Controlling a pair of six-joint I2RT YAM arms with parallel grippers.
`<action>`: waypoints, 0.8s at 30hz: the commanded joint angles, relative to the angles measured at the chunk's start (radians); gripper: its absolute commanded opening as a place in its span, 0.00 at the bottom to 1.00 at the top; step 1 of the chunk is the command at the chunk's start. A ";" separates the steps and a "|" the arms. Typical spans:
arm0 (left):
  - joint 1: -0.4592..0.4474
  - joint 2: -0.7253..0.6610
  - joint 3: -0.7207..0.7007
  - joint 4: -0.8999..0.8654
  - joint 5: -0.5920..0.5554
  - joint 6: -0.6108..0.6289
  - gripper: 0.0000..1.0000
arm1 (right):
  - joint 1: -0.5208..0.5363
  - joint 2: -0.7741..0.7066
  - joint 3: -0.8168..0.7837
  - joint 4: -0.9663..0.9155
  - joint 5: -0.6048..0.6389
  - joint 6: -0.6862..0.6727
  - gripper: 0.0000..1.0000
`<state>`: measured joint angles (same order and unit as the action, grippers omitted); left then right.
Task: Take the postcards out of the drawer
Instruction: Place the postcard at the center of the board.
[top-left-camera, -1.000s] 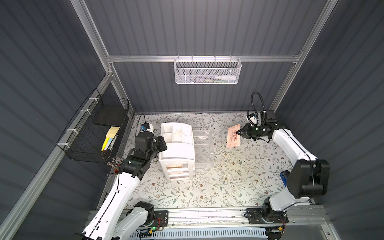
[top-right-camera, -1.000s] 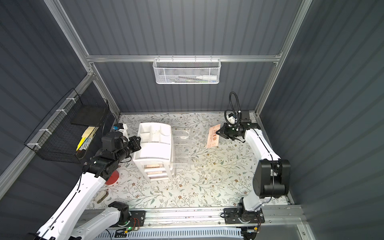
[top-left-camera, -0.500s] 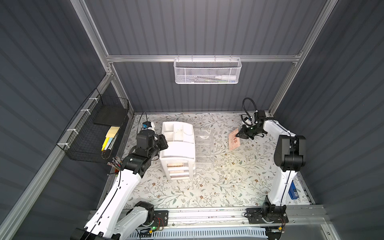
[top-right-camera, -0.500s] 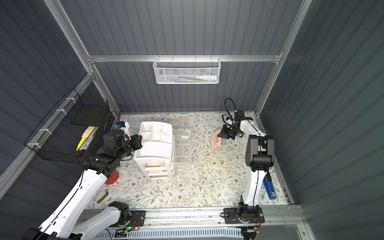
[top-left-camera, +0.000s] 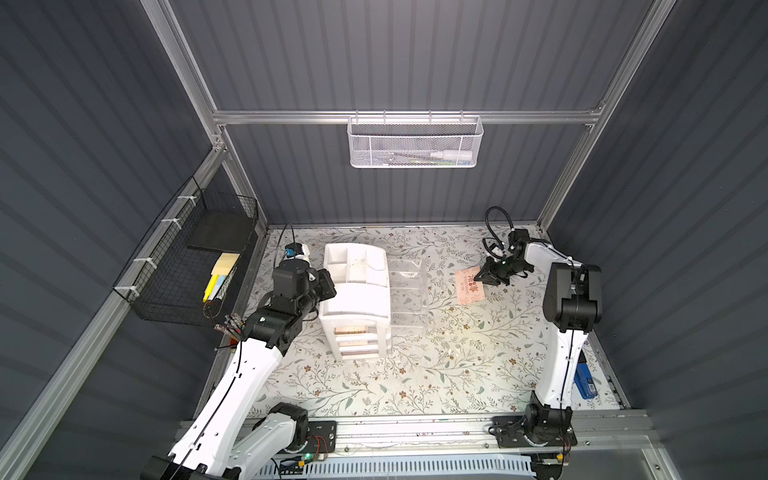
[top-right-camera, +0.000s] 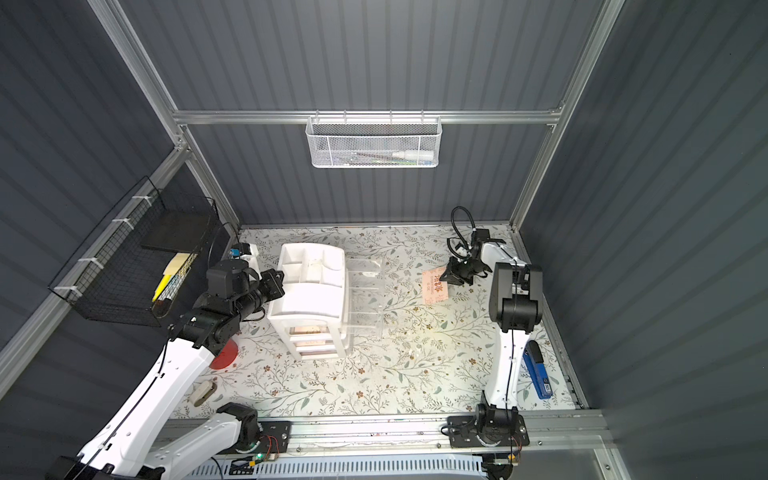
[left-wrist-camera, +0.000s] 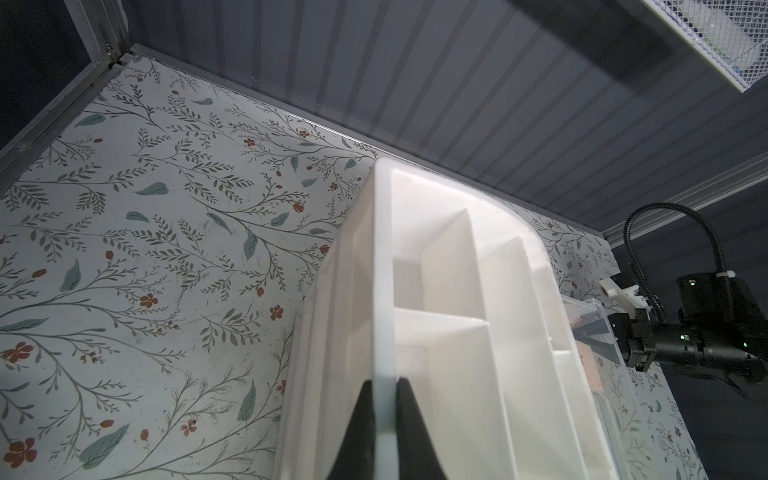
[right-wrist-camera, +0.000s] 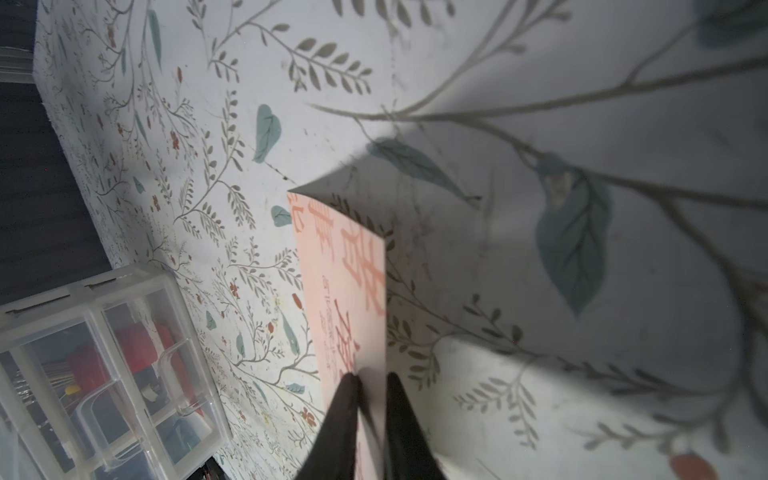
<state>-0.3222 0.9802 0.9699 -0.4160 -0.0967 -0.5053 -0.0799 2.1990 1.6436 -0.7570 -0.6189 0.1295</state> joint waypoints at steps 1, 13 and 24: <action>-0.008 0.030 -0.012 -0.037 -0.028 0.037 0.00 | -0.007 0.017 0.027 -0.024 0.033 -0.011 0.22; -0.008 0.046 -0.007 -0.026 -0.015 0.039 0.00 | -0.022 -0.001 0.031 -0.044 0.105 0.024 0.36; -0.008 0.067 0.001 -0.015 0.006 0.038 0.00 | 0.001 -0.301 -0.184 0.078 0.075 0.139 0.21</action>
<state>-0.3222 1.0084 0.9813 -0.3965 -0.0860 -0.5053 -0.0978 1.9820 1.5143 -0.7250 -0.5125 0.2207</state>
